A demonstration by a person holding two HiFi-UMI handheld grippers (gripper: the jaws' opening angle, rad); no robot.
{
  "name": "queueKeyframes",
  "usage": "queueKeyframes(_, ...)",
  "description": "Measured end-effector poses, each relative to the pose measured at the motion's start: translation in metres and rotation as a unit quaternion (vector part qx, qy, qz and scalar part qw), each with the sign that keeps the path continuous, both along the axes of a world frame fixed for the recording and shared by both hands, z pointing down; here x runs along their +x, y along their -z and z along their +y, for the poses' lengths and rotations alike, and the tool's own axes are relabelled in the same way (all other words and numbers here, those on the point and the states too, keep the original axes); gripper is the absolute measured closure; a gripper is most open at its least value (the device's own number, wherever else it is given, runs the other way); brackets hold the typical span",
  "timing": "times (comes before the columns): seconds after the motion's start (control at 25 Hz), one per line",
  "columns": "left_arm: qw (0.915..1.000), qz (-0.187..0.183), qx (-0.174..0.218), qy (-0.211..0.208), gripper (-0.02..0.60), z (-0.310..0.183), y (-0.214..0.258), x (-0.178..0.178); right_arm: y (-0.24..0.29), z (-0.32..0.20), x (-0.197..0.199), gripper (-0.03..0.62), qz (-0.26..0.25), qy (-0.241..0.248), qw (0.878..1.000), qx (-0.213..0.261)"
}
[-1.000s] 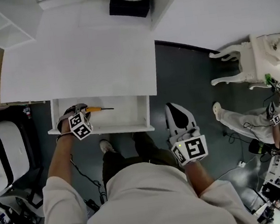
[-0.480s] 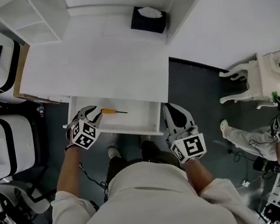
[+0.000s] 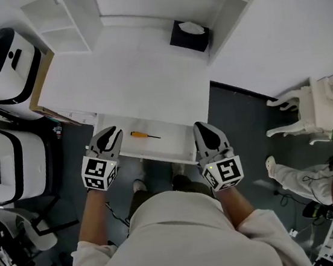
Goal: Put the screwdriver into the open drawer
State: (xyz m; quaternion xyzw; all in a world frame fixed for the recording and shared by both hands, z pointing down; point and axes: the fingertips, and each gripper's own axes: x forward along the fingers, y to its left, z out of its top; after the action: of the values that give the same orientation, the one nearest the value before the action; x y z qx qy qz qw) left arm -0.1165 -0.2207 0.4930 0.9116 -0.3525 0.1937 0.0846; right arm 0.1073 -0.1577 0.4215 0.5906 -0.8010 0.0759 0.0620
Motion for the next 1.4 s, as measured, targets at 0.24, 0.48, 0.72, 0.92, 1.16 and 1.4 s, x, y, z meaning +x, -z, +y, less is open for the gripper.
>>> queueKeyframes(0.24, 0.9939, 0.079, 0.039, 0.065, 0.545, 0.007, 0.051, -0.022, 0.008, -0.006, -0.010, 0.589, 0.002, 0.014, 1.000, 0.010)
queueKeyframes(0.48, 0.9856, 0.126, 0.060, 0.096, 0.575, 0.022, 0.079, -0.040, 0.014, -0.008, -0.021, 0.589, 0.006, 0.023, 1.000, 0.017)
queueKeyframes(0.72, 0.9776, 0.163, 0.076, 0.110, 0.577, 0.035, 0.102, -0.051, 0.019, -0.007, -0.027, 0.591, 0.013, 0.027, 0.999, 0.023)
queueKeyframes(0.92, 0.9766, 0.164, 0.082, 0.112, 0.577, 0.038, 0.106, -0.057, 0.022, -0.005, -0.030, 0.591, 0.014, 0.027, 0.999, 0.027)
queueKeyframes(1.16, 0.9783, 0.152, 0.089, 0.109, 0.577, 0.040, 0.105, -0.056, 0.024, -0.002, -0.030, 0.591, 0.014, 0.026, 0.999, 0.031)
queueKeyframes(1.4, 0.9803, 0.142, 0.088, 0.104, 0.577, 0.037, 0.102, -0.054, 0.021, -0.003, -0.028, 0.591, 0.013, 0.023, 0.999, 0.029)
